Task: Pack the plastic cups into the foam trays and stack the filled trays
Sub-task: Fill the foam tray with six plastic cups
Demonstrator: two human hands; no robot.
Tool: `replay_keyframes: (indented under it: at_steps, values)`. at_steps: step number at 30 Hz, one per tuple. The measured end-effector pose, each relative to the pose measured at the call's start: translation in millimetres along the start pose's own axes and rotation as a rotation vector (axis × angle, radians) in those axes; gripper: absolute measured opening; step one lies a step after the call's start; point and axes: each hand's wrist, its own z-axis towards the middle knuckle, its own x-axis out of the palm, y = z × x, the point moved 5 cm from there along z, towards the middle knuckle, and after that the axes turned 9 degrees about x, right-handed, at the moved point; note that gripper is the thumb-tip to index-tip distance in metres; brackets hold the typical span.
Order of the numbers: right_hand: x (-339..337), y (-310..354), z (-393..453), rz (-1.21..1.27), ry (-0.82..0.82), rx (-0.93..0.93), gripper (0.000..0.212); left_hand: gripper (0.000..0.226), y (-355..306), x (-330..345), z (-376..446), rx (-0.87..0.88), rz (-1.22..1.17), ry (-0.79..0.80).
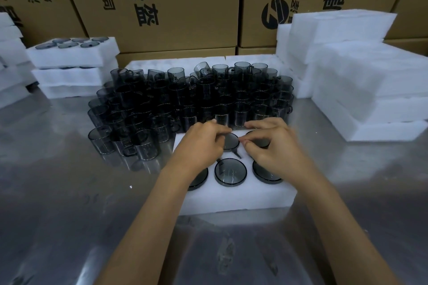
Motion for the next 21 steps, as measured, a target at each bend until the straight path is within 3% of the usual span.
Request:
replay_keyframes:
  at_steps: [5,8,10,15,21]
  values:
    - [2.8,-6.7,2.7,0.277,0.069,0.123,0.019,0.035,3.5,-19.7,-4.7,-0.044,-0.112,-0.057]
    - [2.6,-8.8,3.1,0.361,0.080,0.146,0.020,0.037,16.6,-48.4,-11.9,-0.131,0.084,-0.257]
    - [3.1,-10.0,3.4,0.389,0.081,0.163,0.019,0.037,30.5,-61.7,-17.8,-0.223,0.233,-0.300]
    - [4.1,-13.5,4.3,0.456,0.094,0.208,0.016,0.040,64.8,-72.3,-34.5,-0.518,0.323,-0.087]
    - [3.7,-11.8,3.3,0.455,0.091,0.201,0.014,0.024,76.8,-74.7,-42.5,-0.597,0.197,-0.043]
